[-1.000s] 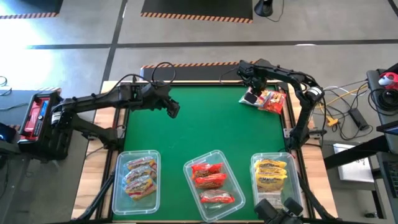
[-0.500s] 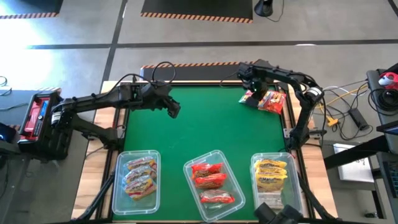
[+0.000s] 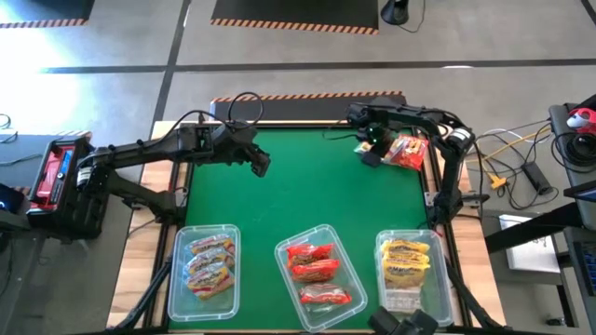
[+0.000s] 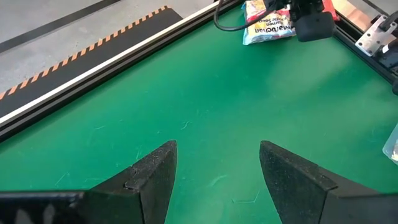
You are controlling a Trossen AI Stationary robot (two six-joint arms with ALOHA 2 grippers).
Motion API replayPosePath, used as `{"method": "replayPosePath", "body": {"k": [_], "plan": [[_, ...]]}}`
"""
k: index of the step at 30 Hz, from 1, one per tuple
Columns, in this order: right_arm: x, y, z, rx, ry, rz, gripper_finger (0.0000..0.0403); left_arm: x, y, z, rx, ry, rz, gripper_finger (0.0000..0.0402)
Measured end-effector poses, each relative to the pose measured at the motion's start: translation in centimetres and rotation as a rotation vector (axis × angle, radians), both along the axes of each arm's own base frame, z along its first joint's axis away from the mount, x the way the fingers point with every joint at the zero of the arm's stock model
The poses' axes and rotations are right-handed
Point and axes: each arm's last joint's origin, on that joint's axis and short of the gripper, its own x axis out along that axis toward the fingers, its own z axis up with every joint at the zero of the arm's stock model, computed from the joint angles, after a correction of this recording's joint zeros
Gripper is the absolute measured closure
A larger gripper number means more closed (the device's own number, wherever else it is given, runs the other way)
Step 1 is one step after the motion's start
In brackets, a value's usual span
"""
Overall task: Sort Maruchan noodles
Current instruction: Put the blue noodle pack into the left transparent bin
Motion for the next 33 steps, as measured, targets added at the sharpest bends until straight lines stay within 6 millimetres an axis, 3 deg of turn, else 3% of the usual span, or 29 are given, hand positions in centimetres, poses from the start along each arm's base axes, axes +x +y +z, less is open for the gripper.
{"method": "replayPosePath", "body": {"k": [12,19,23,28,33], "plan": [[0.6,-0.1,1.2,0.087,-0.116,0.131,0.0335,0.1,0.0,0.1,0.017,-0.009,-0.016,0.0189],[0.9,-0.9,3.8,-0.045,-0.123,0.119,0.0335,0.2,0.0,0.1,-0.002,-0.013,-0.035,0.0189],[0.9,-1.7,3.7,-0.197,-0.047,0.064,0.0335,0.2,0.0,0.1,-0.002,-0.012,-0.035,0.0189],[0.4,-1.9,2.4,-0.212,0.036,-0.008,0.0335,0.1,-0.1,0.1,-0.001,-0.006,-0.04,0.0189],[0.2,-1.8,2.5,-0.216,0.067,0.005,0.0335,0.1,-0.1,0.1,0.001,-0.003,-0.042,0.0189]]}}
